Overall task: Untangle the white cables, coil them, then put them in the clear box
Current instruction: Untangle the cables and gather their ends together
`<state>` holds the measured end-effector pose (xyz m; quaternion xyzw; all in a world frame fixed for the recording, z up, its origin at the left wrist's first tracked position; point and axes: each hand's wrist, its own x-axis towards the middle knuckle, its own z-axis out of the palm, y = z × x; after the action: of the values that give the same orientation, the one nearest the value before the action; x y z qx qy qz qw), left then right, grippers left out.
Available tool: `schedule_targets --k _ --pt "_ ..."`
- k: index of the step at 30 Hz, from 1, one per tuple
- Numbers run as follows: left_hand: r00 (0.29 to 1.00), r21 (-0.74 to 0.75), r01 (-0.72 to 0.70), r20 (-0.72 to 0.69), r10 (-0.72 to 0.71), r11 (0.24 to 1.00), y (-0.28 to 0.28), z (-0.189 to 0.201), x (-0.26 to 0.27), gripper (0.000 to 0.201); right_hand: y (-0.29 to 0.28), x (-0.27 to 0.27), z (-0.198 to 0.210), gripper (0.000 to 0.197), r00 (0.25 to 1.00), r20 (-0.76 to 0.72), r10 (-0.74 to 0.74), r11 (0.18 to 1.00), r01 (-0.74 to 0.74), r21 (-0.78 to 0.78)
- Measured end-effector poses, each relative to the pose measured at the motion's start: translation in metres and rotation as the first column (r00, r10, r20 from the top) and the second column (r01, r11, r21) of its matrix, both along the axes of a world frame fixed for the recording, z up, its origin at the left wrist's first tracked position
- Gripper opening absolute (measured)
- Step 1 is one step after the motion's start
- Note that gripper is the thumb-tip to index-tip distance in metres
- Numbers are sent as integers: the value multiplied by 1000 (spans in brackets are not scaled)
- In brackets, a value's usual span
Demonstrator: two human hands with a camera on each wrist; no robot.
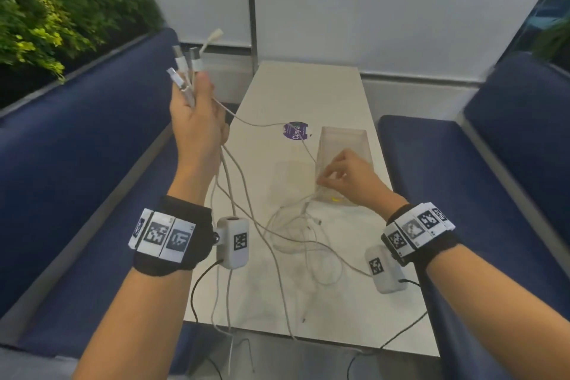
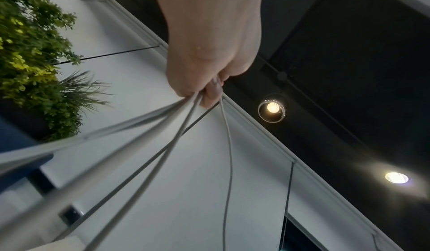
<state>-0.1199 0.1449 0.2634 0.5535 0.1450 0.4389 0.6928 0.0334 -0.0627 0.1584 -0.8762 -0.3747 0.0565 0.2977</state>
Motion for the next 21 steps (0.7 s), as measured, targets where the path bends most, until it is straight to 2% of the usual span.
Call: schedule_targets --k 2,3,5,6,7,8,9,11,13,18,20,21 --pt "998 32 13 -57 -11 999 -3 -5 4 18 9 -10 16 19 986 -148 78 975 -45 218" --pt "997 47 6 -79 -2 999 -2 -7 5 17 12 -14 25 23 959 -253 126 936 -31 350" --pt "995 59 -37 -96 42 998 3 -11 6 15 16 -13 38 23 862 -464 203 803 124 583" --pt "993 48 -72 -89 76 996 8 -11 5 14 15 -8 39 21 830 -511 223 759 180 625" --pt "991 29 -113 -71 115 993 13 -11 3 13 11 -3 38 20 840 -501 207 778 170 605" --pt "988 8 -151 -42 151 989 19 -10 1 13 6 2 34 21 886 -432 167 846 97 525" --pt "983 -5 -181 -7 181 983 24 -9 0 13 0 6 26 22 934 -330 135 920 5 392" --pt "971 -17 -231 51 232 973 30 -7 0 14 -11 10 6 25 975 -179 133 986 -112 122" --pt "960 -33 -269 74 271 963 33 -9 2 15 -18 12 -16 31 986 -84 144 988 -148 -42" --pt "956 51 -290 64 287 956 30 -24 8 20 -28 15 -43 34 991 -86 104 965 -121 -231" --pt "955 83 -295 47 292 952 30 -33 11 24 -25 13 -39 33 994 -39 105 961 -111 -254" --pt "950 79 -311 43 308 947 35 -34 11 29 -23 12 -35 31 994 -11 106 971 -106 -214"
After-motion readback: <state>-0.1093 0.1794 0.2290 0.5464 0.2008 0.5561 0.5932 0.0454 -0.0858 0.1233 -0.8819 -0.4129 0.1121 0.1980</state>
